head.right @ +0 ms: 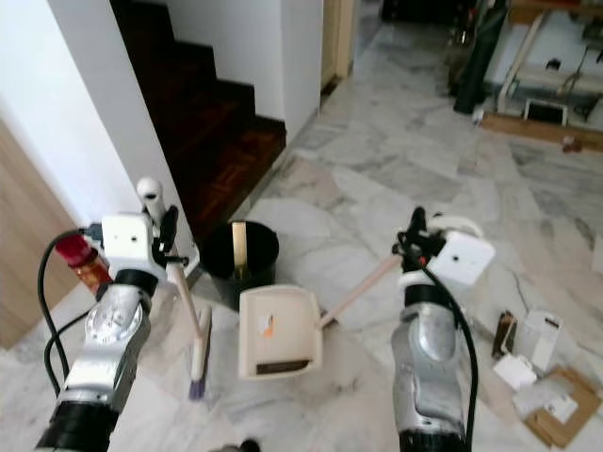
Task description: Sweep floor
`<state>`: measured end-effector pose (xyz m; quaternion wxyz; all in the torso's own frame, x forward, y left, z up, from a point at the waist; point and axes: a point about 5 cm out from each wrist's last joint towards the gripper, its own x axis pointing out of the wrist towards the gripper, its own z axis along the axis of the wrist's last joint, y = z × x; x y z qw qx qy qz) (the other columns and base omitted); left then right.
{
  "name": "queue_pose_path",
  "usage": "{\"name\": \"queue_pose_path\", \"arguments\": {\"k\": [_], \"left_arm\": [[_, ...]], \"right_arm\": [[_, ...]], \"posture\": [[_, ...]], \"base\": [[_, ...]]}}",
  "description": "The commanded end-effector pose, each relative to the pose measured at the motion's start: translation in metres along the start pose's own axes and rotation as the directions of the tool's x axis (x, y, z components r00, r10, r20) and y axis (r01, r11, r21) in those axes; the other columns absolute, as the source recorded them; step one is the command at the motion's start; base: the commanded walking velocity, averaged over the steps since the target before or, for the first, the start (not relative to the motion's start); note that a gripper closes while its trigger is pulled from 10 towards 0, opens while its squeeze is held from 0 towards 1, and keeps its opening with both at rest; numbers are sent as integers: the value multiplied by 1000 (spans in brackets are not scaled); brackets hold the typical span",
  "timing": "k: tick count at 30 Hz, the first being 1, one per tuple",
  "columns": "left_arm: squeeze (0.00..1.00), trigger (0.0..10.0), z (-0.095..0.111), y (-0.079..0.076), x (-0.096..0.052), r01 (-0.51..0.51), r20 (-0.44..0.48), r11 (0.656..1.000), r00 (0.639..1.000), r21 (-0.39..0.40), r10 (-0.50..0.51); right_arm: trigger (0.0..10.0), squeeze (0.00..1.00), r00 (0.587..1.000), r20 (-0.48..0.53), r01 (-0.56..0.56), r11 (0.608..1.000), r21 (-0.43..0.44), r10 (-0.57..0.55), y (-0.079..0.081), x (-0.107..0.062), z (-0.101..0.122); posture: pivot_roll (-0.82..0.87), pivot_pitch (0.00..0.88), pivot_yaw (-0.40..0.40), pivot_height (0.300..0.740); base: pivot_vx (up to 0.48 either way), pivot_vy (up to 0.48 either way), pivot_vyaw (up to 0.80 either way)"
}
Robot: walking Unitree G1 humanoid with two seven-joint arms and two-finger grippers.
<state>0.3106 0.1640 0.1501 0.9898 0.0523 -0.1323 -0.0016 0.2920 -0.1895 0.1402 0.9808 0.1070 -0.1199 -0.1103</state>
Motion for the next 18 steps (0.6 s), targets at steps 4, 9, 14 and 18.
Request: {"name": "queue_pose_path", "arguments": {"k": [4, 9, 14, 18], "left_arm": [[0, 10000, -1, 5, -1, -3, -20, 1000, 1000, 15, 3], [0, 10000, -1, 5, -1, -7, -24, 1000, 1000, 4, 7], [0, 10000, -1, 4, -1, -4, -23, 1000, 1000, 4, 4], [0, 10000, -1, 6, -1, -3, -32, 999, 999, 39, 4]], "right_arm": [[10000, 0, 997, 74, -30, 999, 28, 28, 10, 12, 18], [10000, 0, 994, 94, -55, 998, 29, 52, 14, 17, 23], [10000, 0, 993, 101, -61, 998, 6, 60, 15, 17, 24], [10000, 0, 994, 102, -42, 999, -3, 42, 14, 17, 24]], "posture": [[66, 16, -8, 740], [65, 21, -9, 740], [70, 28, -12, 740], [69, 30, -10, 740]], "base": [[0, 0, 0], [0, 0, 0], [0, 0, 320], [0, 0, 800]]}}
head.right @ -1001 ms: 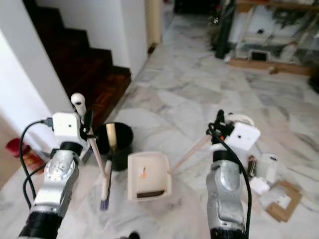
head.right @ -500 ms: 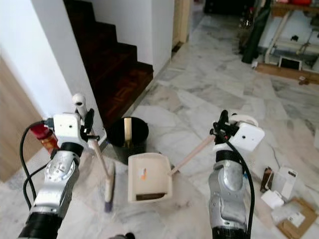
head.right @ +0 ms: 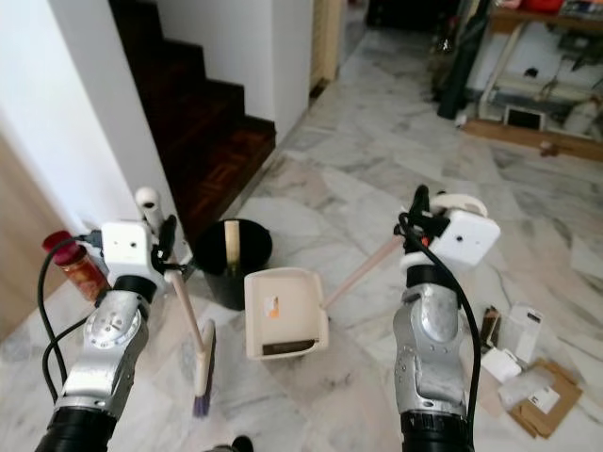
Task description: Sweep floor
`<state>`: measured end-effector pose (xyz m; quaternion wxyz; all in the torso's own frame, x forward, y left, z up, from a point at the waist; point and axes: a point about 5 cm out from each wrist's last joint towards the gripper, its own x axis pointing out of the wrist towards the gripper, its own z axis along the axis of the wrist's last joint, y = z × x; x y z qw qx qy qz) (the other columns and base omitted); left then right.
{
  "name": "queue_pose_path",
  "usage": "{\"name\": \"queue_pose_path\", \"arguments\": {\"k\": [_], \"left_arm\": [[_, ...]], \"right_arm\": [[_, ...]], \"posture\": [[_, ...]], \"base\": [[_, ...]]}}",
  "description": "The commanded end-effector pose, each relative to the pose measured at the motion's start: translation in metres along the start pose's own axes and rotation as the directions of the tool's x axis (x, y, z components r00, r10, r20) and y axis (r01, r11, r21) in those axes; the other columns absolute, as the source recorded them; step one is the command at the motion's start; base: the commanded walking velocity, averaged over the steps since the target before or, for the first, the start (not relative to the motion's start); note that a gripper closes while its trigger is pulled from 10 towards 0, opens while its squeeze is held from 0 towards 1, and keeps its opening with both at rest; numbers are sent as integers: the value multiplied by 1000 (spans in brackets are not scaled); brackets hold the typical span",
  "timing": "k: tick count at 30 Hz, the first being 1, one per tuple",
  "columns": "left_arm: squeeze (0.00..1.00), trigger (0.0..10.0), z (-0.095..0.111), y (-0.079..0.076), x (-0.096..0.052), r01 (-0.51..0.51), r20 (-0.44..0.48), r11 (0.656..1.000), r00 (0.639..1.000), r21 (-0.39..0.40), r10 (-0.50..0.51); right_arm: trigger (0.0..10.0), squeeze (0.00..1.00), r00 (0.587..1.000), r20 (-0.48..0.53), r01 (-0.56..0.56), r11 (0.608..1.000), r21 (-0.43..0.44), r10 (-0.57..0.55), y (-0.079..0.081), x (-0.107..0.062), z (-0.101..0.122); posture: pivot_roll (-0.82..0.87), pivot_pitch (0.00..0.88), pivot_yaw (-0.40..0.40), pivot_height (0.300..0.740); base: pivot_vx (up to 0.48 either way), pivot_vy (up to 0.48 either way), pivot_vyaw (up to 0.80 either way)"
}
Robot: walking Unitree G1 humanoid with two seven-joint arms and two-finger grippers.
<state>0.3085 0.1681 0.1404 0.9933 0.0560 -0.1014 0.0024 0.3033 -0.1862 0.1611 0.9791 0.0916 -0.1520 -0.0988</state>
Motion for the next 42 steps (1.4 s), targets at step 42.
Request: {"name": "queue_pose_path", "arguments": {"k": [42], "left_arm": [[0, 10000, 13, -1, 4, 4, 56, 999, 998, 34, -6]], "right_arm": [[10000, 0, 939, 335, -78, 997, -4, 75, 38, 33, 78]], "posture": [[73, 17, 0, 740]], "base": [[0, 0, 190]]}}
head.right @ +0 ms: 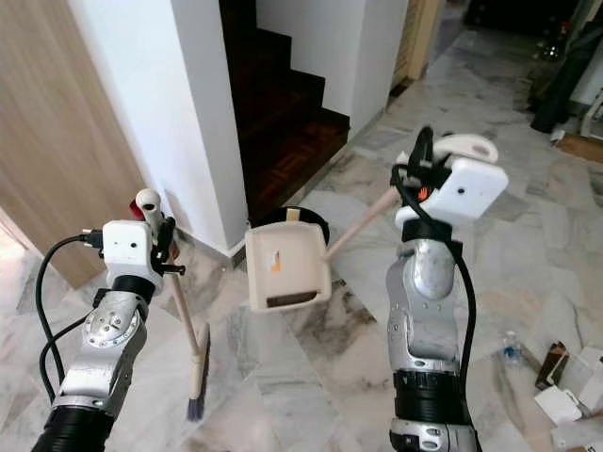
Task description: Sweep floor
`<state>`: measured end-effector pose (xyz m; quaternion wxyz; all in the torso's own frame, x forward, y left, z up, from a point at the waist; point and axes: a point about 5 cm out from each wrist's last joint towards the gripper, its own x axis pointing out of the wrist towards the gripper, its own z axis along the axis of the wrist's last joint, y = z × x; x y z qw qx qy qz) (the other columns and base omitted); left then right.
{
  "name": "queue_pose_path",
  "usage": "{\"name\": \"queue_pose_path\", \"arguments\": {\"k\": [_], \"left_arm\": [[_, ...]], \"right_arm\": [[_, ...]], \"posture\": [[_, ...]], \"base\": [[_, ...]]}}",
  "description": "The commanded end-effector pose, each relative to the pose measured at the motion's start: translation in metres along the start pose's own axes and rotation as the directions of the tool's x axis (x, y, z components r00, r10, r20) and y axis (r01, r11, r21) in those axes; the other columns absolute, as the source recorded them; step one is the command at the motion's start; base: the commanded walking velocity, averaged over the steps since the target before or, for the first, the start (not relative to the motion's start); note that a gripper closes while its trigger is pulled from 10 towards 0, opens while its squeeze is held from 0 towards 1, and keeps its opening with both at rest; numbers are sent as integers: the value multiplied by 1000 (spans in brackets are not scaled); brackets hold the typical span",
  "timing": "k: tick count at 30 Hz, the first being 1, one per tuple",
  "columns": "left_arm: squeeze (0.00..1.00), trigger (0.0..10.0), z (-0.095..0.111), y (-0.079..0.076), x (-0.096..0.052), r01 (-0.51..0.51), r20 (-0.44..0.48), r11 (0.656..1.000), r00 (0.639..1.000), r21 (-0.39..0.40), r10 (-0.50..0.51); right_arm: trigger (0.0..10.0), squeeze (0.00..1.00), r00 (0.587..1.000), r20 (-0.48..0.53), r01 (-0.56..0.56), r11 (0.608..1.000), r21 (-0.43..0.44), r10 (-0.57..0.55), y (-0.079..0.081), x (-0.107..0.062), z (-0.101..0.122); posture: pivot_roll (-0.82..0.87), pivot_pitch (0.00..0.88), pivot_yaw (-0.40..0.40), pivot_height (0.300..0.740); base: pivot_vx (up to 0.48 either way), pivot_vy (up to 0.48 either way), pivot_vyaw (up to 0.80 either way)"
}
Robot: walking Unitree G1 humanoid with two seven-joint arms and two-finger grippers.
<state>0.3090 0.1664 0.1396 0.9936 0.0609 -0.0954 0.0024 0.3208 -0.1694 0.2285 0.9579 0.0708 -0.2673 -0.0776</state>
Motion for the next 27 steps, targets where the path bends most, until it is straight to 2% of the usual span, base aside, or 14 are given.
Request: {"name": "queue_pose_path", "arguments": {"k": [1, 10, 15, 27], "left_arm": [[0, 10000, 14, 0, 3, 2, 68, 1000, 998, 25, -4], [0, 10000, 14, -1, 4, 3, 68, 1000, 998, 22, -5], [0, 10000, 13, -1, 3, 3, 65, 1000, 998, 19, -4], [0, 10000, 13, -2, 3, 8, 63, 1000, 998, 15, -9]], "right_arm": [[10000, 0, 994, 109, -12, 1000, 14, 10, 5, 7, 22], [10000, 0, 993, 115, -23, 999, 39, 18, 9, 11, 24], [10000, 0, 988, 153, -22, 998, 64, 12, 14, 15, 34], [10000, 0, 982, 189, -1, 997, 77, -14, 14, 20, 41]], "posture": [[72, 18, -1, 740], [71, 31, -4, 740], [70, 33, -1, 740], [72, 39, -1, 740]], "base": [[0, 0, 0], [322, 0, 0], [339, 0, 0], [339, 0, 0]]}}
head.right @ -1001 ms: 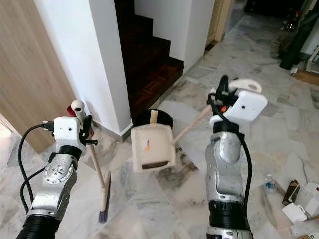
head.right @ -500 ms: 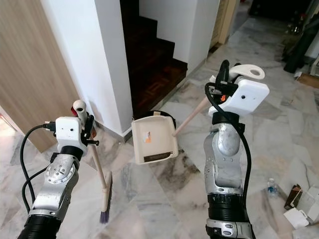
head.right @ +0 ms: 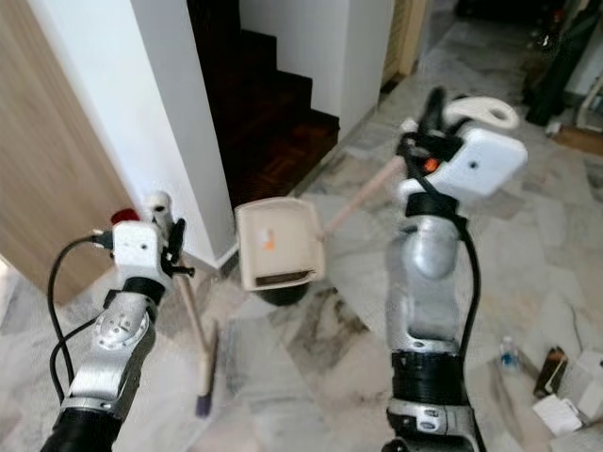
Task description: Sweep floor
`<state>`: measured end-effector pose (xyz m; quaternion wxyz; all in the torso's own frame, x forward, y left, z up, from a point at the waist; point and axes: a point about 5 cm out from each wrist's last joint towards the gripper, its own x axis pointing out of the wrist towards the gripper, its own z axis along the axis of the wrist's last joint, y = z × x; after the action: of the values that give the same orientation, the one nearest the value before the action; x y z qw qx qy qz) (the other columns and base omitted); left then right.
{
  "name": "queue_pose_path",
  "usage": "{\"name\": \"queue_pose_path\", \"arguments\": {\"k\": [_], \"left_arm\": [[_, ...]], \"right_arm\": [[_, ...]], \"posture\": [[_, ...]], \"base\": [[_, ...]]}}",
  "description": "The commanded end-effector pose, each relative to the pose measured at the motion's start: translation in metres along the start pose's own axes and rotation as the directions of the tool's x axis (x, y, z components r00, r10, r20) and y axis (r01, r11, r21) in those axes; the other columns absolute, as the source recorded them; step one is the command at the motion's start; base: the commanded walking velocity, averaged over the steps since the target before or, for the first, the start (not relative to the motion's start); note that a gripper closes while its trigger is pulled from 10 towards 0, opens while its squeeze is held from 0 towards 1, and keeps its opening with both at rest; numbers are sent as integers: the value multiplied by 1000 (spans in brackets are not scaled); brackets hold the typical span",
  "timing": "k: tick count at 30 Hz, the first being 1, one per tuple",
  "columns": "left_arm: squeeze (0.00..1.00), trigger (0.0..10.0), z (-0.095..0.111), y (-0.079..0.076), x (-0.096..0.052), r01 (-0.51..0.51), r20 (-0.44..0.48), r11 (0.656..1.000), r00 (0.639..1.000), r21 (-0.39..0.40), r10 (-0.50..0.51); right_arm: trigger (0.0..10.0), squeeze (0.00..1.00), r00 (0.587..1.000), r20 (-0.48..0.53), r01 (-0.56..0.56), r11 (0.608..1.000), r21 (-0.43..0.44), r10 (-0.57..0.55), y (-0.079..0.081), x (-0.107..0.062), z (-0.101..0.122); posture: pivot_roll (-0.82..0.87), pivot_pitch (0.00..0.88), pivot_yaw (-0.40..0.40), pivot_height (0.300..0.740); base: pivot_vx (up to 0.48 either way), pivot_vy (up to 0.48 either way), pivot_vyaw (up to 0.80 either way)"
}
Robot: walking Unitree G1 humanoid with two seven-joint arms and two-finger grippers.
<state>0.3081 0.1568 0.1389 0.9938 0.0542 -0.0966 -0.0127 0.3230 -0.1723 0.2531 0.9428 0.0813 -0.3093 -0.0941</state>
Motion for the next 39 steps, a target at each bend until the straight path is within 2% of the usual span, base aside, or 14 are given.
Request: {"name": "queue_pose_path", "arguments": {"k": [1, 11, 15, 18, 39], "left_arm": [[0, 10000, 13, 8, 4, -22, 60, 999, 998, 31, 20], [0, 10000, 13, 8, 3, -26, 60, 999, 998, 30, 24], [0, 10000, 13, 9, 3, -27, 59, 999, 998, 30, 25], [0, 10000, 13, 8, 3, -27, 59, 999, 998, 31, 25], [0, 10000, 13, 9, 3, -27, 61, 999, 998, 31, 25]], "right_arm": [[10000, 0, 995, 100, -28, 998, 60, 22, 13, 6, 21], [10000, 0, 994, 99, -50, 997, 54, 44, 17, 6, 21], [10000, 0, 995, 95, -47, 998, 48, 42, 17, 6, 20], [10000, 0, 996, 77, -49, 995, 87, 42, 17, 5, 17], [10000, 0, 999, 37, -21, 990, 138, 16, 15, 2, 11]], "posture": [[72, 40, -2, 740], [74, 39, -5, 740], [74, 39, -5, 740], [75, 38, -6, 740], [79, 23, -6, 740]], "base": [[337, 0, 0], [340, 0, 0], [339, 0, 616], [340, 0, 267], [340, 0, 0]]}}
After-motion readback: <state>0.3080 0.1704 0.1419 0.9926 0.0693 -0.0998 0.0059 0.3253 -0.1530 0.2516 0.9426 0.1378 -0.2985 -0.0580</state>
